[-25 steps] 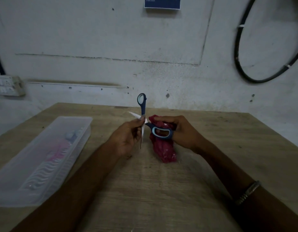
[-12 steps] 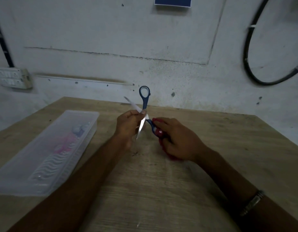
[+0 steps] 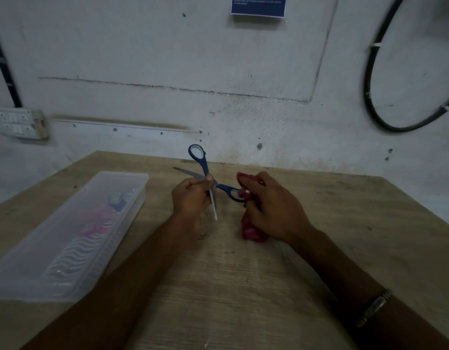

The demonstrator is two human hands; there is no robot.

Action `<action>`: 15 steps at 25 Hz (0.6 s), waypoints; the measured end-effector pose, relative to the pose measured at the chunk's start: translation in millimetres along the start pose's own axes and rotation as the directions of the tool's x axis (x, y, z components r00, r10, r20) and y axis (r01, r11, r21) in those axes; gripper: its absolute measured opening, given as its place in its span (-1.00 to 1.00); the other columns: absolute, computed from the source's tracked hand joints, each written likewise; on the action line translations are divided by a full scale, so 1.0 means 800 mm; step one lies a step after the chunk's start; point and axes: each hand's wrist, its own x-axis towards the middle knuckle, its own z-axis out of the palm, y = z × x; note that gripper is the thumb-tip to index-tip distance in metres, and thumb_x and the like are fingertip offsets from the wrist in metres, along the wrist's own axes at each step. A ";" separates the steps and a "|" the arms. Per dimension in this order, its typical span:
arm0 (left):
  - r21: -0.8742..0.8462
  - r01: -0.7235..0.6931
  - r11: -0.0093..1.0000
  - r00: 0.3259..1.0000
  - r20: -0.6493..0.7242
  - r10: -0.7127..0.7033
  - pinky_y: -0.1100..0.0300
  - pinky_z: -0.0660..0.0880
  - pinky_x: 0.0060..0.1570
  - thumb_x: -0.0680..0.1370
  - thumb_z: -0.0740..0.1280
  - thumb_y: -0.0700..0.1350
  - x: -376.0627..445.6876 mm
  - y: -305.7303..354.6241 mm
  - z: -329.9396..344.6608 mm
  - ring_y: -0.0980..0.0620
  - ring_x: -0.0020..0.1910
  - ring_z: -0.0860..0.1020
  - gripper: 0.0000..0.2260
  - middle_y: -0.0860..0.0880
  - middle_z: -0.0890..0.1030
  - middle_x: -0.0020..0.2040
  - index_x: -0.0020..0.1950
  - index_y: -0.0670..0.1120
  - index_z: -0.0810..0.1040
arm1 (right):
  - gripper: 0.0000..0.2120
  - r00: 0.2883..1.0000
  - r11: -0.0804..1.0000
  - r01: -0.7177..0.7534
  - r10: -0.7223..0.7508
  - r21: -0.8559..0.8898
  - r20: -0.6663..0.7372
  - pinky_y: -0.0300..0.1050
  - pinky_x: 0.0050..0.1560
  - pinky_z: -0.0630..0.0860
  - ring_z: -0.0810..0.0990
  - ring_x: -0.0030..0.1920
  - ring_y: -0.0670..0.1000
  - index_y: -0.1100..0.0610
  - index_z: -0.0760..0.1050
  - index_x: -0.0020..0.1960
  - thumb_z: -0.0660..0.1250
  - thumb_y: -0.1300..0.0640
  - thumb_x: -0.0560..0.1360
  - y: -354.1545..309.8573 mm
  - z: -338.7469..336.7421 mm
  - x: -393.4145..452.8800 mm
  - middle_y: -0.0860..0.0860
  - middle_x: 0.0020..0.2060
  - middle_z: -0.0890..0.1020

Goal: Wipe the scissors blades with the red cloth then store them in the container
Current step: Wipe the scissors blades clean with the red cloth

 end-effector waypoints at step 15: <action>-0.231 0.246 0.941 0.969 0.029 -0.246 0.18 0.60 -0.18 0.57 0.43 -0.26 0.007 0.005 -0.005 0.00 -0.06 0.68 -0.86 -0.14 0.70 -0.02 0.12 -0.26 0.62 | -0.36 0.992 0.988 0.039 -0.020 -0.150 0.124 -0.04 -0.06 0.51 0.39 0.05 0.01 -0.24 -0.02 0.62 0.13 -0.06 0.60 -0.007 0.025 -0.002 0.02 0.11 0.39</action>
